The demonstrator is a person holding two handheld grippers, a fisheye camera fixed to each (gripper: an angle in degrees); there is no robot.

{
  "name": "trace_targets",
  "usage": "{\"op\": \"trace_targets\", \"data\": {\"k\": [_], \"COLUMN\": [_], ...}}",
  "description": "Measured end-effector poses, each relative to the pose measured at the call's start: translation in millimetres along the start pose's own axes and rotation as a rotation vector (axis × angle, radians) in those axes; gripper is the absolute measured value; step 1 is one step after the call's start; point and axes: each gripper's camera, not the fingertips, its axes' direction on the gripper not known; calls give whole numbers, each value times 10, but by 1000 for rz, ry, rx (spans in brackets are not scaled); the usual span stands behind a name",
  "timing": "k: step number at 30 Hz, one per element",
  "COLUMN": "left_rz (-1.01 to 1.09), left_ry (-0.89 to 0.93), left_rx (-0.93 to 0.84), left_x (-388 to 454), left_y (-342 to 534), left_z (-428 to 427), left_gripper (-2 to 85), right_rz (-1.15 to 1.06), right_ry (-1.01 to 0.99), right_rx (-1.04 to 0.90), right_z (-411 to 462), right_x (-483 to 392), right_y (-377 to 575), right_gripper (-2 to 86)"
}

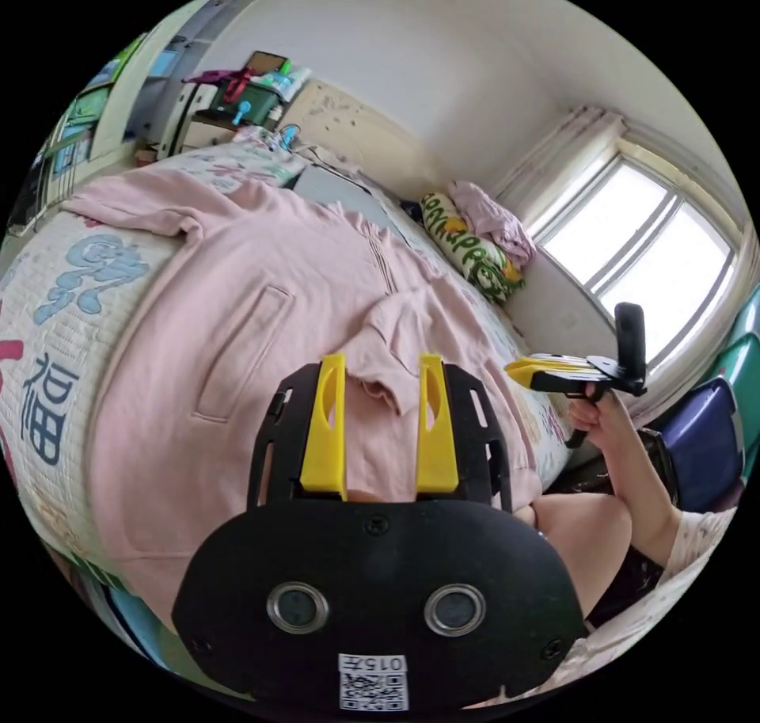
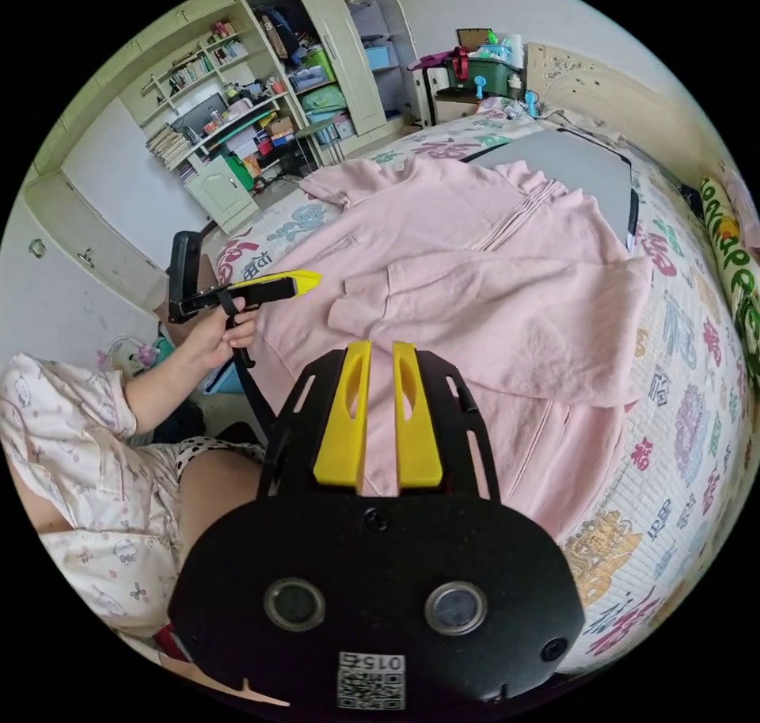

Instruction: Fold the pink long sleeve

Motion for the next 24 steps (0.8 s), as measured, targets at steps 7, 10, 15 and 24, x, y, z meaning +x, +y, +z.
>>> {"op": "trace_targets", "data": {"k": [7, 10, 15, 24], "left_rz": [62, 114, 153, 344], "left_ry": [-35, -24, -88, -69], "left_rx": [-159, -316, -337, -212], "left_x": [232, 310, 440, 785], "left_y": [-482, -553, -395, 147], "left_z": [731, 1160, 1298, 558], "left_gripper": [136, 125, 79, 8], "right_rz": [119, 85, -21, -87], "right_ry": [86, -22, 92, 149], "right_rx": [-38, -26, -122, -228], "right_z": [600, 885, 1291, 1416], "right_x": [-417, -474, -554, -341], "right_y": [-539, -448, -538, -695], "right_gripper": [90, 103, 149, 49]}}
